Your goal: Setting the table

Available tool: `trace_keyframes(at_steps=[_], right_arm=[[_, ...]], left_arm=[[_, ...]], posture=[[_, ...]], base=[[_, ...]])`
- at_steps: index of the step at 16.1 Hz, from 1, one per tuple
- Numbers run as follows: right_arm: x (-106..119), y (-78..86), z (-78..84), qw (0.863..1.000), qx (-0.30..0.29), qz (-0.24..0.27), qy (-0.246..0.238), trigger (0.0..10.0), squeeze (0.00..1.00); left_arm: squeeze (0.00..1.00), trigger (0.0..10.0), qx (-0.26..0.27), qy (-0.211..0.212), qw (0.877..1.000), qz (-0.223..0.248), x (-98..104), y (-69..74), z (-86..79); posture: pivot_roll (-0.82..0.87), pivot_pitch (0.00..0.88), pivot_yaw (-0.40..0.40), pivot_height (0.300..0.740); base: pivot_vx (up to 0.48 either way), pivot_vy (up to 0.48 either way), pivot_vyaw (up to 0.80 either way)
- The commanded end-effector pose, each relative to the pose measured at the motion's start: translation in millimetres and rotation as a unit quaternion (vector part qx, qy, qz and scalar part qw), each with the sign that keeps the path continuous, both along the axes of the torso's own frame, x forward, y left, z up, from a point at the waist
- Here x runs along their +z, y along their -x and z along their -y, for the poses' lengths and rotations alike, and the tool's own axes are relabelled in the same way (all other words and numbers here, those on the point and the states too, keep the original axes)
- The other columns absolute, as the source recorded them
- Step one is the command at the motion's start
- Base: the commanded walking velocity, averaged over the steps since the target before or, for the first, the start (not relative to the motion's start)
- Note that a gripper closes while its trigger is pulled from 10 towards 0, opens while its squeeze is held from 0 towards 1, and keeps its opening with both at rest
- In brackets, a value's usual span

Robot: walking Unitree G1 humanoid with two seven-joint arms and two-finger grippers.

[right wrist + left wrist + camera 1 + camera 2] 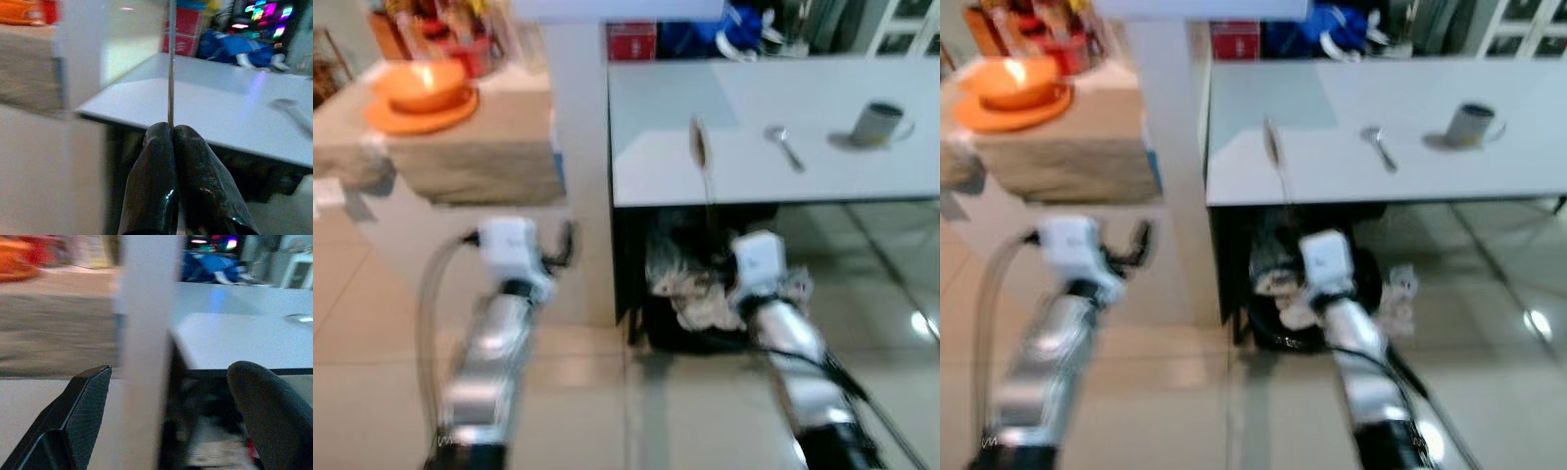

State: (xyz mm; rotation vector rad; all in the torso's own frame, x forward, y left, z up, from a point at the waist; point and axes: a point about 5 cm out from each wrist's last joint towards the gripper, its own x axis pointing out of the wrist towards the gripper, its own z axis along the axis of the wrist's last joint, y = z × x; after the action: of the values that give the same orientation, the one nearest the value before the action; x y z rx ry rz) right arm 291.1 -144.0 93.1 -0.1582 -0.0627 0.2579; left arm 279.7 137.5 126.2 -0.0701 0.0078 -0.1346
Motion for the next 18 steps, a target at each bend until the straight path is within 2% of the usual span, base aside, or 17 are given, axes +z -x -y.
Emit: trace_keyframes(at_steps=[1, 16, 18], right_arm=[[9.4, -3.2, -9.9, 1.0, 0.015, 0.019, -0.009, 0.0, 0.0], [9.1, -2.7, -7.7, 1.0, 0.014, 0.015, -0.005, 0.0, 0.0], [9.1, -2.9, -8.7, 1.0, 0.016, 0.015, -0.005, 0.0, 0.0]], left_arm=[[0.0, 10.0, 0.016, -0.013, 1.0, 0.004, 2.8, -1.5, -10.4], [0.0, 10.0, 0.017, -0.017, 1.0, 0.005, 2.6, -4.0, -9.6], [0.0, 10.0, 0.029, -0.031, 0.999, -0.001, -0.4, -4.9, -11.3]], posture=[[-0.07, 0.0, 0.035, 0.731], [-0.08, 0.0, 0.037, 0.731], [-0.08, 0.0, 0.034, 0.731]], base=[[0.277, -0.39, 0.0], [0.278, -0.388, 0.0], [0.0, 0.0, 0.0]])
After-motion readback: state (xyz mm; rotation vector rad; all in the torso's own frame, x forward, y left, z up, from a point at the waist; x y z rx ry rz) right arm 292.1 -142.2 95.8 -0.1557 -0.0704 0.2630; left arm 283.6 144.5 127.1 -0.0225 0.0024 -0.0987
